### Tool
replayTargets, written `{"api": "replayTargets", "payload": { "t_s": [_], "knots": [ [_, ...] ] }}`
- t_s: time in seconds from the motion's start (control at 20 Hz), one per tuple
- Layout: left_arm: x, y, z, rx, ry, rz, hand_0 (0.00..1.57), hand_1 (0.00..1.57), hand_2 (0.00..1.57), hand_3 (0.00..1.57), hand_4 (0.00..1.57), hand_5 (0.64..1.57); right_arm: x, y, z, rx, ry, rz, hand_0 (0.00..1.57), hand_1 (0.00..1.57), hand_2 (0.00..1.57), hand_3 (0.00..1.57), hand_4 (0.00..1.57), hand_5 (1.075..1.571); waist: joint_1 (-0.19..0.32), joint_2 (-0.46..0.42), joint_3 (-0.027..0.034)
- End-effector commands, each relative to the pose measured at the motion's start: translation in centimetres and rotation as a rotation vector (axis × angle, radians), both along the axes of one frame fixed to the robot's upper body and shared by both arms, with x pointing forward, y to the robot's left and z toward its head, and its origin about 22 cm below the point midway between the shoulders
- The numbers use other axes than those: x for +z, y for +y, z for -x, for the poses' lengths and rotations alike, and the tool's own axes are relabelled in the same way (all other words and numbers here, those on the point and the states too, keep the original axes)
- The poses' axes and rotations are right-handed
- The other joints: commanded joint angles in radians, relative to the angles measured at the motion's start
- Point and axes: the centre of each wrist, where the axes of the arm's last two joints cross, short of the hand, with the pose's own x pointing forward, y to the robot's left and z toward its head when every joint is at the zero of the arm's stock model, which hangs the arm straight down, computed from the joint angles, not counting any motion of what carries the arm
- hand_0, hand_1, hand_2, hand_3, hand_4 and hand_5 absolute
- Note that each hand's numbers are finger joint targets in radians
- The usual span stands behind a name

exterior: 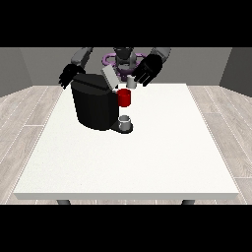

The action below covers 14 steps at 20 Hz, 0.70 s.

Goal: Insert the coffee pod into the coffee machine and close the lid

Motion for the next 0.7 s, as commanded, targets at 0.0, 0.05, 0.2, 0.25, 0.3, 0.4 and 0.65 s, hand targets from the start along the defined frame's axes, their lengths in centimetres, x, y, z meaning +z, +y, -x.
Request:
{"api": "replayTargets", "payload": {
  "t_s": [0.0,0.05,0.2,0.25,0.3,0.4,0.65],
  "knots": [
    [2.2,0.8,-0.1,0.026,-0.041,0.007,1.26,1.26,1.3,1.24,0.49,1.571,1.1,1.5,0.0,0.022,-0.054,0.004,0.0,0.0,0.0,0.0,0.53,1.571,-0.047,0.06,-0.0003],
    [1.9,-2.6,-0.3,-0.022,-0.031,0.003,1.28,1.28,1.3,1.24,0.49,1.571,-0.4,0.0,-0.6,-0.022,-0.035,0.019,0.0,0.0,0.0,0.0,0.52,1.571,0.008,0.041,0.0003],
    [2.3,-0.9,-0.2,-0.01,-0.017,-0.02,1.31,1.31,1.33,1.23,0.49,1.571,-0.2,-0.7,-0.5,-0.038,-0.035,0.002,0.0,0.0,0.0,0.0,0.52,1.571,0.005,0.043,0.0002],
    [0.0,-0.5,-0.2,0.002,0.021,-0.021,1.29,1.29,1.32,1.22,0.5,1.571,0.6,-1.1,-0.5,-0.011,-0.006,-0.012,0.0,0.0,0.0,0.0,0.51,1.571,0.002,0.019,-0.0001],
    [-1.9,-1.6,-0.2,-0.004,0.047,-0.014,1.28,1.28,1.31,1.22,0.5,1.571,-0.3,-2.1,0.1,-0.029,0.02,-0.022,0.0,0.0,0.0,0.0,0.54,1.571,-0.006,0.001,0.0],
    [-0.2,-3.5,-0.4,-0.039,0.034,-0.02,1.33,1.33,1.34,1.23,0.5,1.571,-1.5,-1.0,0.0,-0.036,0.021,-0.038,0.0,0.0,0.0,0.0,0.52,1.571,0.018,-0.002,0.0002],
    [-0.7,-1.9,-0.4,-0.036,0.025,-0.031,1.25,1.25,1.29,1.21,0.51,1.571,-0.6,-1.5,0.4,-0.016,0.011,-0.02,0.0,0.0,0.0,0.0,0.5,1.571,-0.011,0.018,0.0]
  ]
}}
